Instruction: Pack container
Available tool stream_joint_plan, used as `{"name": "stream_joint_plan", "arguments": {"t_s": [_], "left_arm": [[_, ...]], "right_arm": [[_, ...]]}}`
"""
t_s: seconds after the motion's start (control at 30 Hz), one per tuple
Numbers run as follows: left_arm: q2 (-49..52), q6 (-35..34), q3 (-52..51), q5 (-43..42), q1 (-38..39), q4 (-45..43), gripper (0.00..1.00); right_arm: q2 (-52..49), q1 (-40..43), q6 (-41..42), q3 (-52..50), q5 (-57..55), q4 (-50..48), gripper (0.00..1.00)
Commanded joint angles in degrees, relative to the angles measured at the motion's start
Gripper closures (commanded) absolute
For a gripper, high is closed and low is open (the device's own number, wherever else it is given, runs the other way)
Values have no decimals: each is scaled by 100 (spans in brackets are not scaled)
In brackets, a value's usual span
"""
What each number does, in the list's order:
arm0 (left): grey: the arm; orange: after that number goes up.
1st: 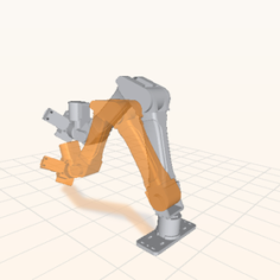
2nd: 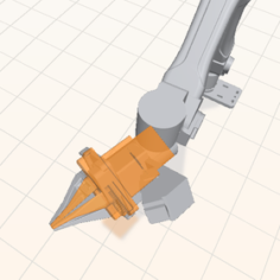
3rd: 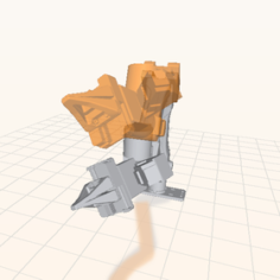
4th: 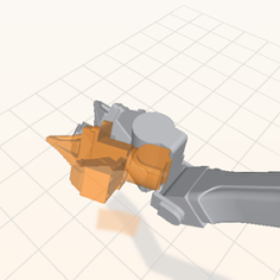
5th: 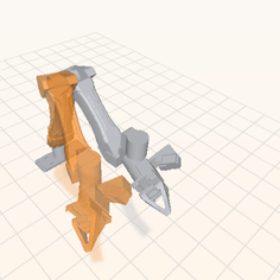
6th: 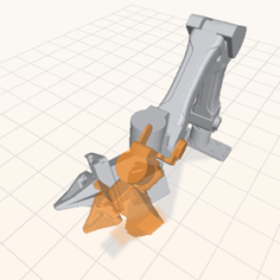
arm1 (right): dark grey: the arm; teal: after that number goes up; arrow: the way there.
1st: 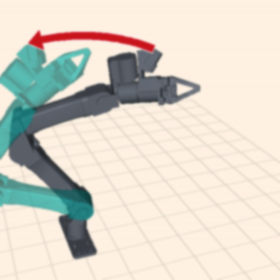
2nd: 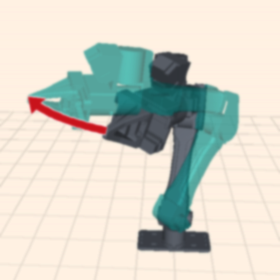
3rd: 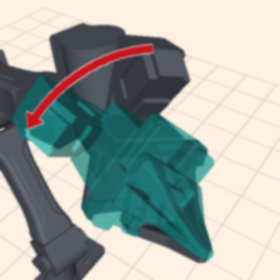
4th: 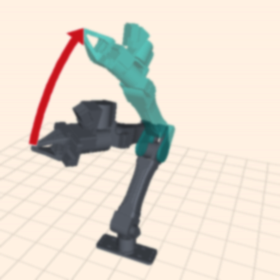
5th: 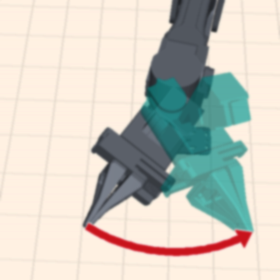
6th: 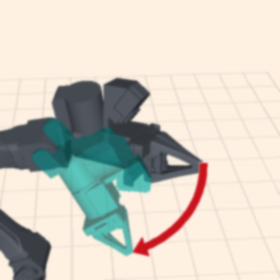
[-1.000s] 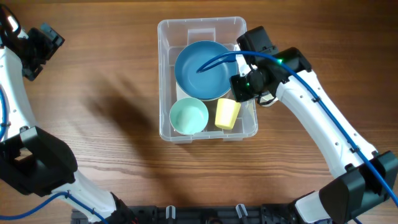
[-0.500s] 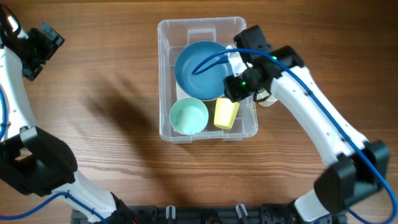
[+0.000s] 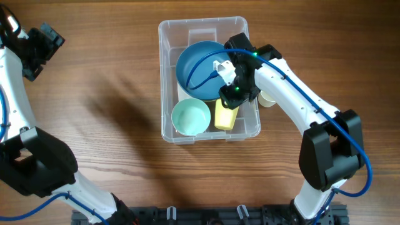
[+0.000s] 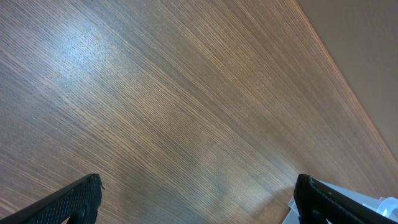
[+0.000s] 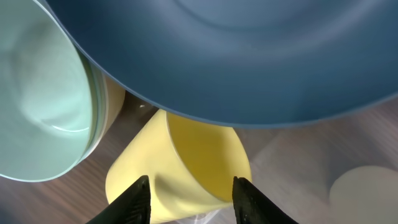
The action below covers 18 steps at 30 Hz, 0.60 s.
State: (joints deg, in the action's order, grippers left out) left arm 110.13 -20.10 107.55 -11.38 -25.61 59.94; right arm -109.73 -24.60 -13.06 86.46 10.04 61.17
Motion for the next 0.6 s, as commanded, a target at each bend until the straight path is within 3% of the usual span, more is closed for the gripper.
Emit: {"name": "stream_joint_plan", "arguments": {"t_s": [0.0,0.57], "left_arm": [[-160,-50,111,15,-13,-13,0],[-160,-50,111,15,-13,-13,0]], "right_arm": [[-107,31,-197,9,-138,7,57],[-107,28,-343,9,715,232,56]]}}
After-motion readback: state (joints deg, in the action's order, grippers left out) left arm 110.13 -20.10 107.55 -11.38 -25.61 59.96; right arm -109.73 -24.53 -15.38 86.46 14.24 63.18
